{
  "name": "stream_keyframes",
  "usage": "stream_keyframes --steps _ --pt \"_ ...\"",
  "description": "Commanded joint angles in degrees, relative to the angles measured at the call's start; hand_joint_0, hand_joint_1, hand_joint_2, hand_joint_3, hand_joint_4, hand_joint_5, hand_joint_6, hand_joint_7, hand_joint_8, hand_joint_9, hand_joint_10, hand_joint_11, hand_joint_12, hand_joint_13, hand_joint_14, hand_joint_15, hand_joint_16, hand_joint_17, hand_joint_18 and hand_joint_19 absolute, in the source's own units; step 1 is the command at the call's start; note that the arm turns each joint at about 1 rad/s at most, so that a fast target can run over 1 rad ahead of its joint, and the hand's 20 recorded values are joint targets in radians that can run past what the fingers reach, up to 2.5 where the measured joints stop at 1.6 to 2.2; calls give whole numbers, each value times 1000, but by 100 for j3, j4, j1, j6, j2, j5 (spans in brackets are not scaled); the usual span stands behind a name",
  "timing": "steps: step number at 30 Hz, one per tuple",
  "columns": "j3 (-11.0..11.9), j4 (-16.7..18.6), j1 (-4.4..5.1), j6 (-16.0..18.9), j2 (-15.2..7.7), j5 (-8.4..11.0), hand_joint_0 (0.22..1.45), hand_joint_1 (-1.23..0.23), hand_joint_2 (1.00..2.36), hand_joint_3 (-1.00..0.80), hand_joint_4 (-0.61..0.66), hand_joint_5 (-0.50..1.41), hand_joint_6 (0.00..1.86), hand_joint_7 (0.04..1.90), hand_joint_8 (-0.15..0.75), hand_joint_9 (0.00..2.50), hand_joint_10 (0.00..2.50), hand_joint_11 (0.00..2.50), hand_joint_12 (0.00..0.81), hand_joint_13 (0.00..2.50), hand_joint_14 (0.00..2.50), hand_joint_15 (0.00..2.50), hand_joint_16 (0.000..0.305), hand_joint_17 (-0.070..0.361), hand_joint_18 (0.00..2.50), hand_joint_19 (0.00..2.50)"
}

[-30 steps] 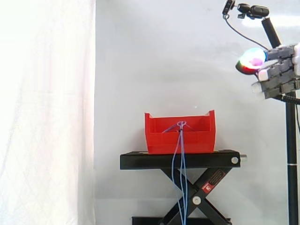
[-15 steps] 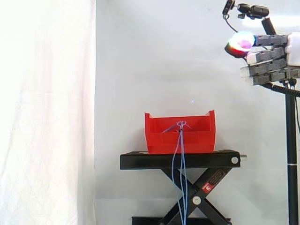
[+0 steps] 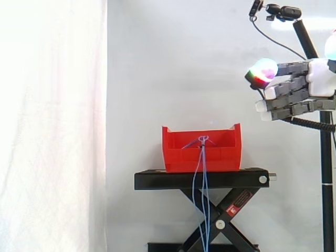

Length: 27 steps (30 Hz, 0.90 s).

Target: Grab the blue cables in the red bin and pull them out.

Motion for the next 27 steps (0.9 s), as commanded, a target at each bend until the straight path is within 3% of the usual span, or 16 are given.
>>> stream_keyframes --steps 1,6,7,8,9,11,12,17,19,20,22,23,26,27 --pt "-5 192 1 -387 -28 1 762 -975 1000 -1000 138 600 8 667 234 561 8 229 318 384 6 150 48 108 215 153" --pt "3 245 1 -1600 -28 54 746 -1044 1000 -1000 133 628 1 759 237 556 9 254 328 410 6 163 49 110 257 167" --pt "3 280 1 -2206 -28 133 746 -1050 1000 -1000 131 628 0 761 236 557 9 256 329 410 6 166 49 110 262 166" --pt "-5 297 10 -2443 -28 160 739 -1058 1000 -1000 141 633 0 760 237 557 9 267 330 415 6 159 49 110 267 164" --pt "3 324 10 -2953 -28 212 733 -1067 1000 -1000 152 636 0 750 238 559 9 255 332 417 6 163 49 111 273 170" --pt "3 341 18 -3639 -19 248 731 -1069 1000 -1000 163 639 1 731 238 559 9 268 333 424 7 171 49 111 280 167" --pt "-5 341 10 -4192 -28 248 732 -1071 1000 -1000 161 634 3 718 238 559 9 260 332 424 7 172 49 111 282 172" --pt "3 315 1 -5643 -28 195 728 -1072 1000 -1000 188 644 4 706 241 565 9 270 333 427 7 176 49 110 293 177" --pt "-5 368 18 -6706 -36 116 728 -1071 1000 -1000 193 662 5 707 242 570 9 264 332 429 8 170 49 110 295 178" --pt "-5 456 18 -6873 -36 107 728 -1067 1000 -1000 187 678 5 708 242 574 9 267 331 430 7 174 49 110 297 183" --pt "3 957 27 -7348 -230 107 725 -1058 1000 -1000 191 684 4 708 244 578 9 264 332 432 7 171 49 110 299 184" --pt "3 1414 45 -7734 -502 89 718 -1040 1000 -1000 163 717 7 702 245 585 9 256 332 434 7 175 49 111 303 190" --pt "12 2038 80 -8262 -1091 -148 726 -1027 1000 -1000 141 746 8 694 243 624 9 274 328 465 9 195 48 108 316 217" --pt "39 2126 89 -8323 -1188 -201 726 -1026 1000 -1000 137 753 8 693 244 647 11 298 328 487 9 218 48 107 333 222"
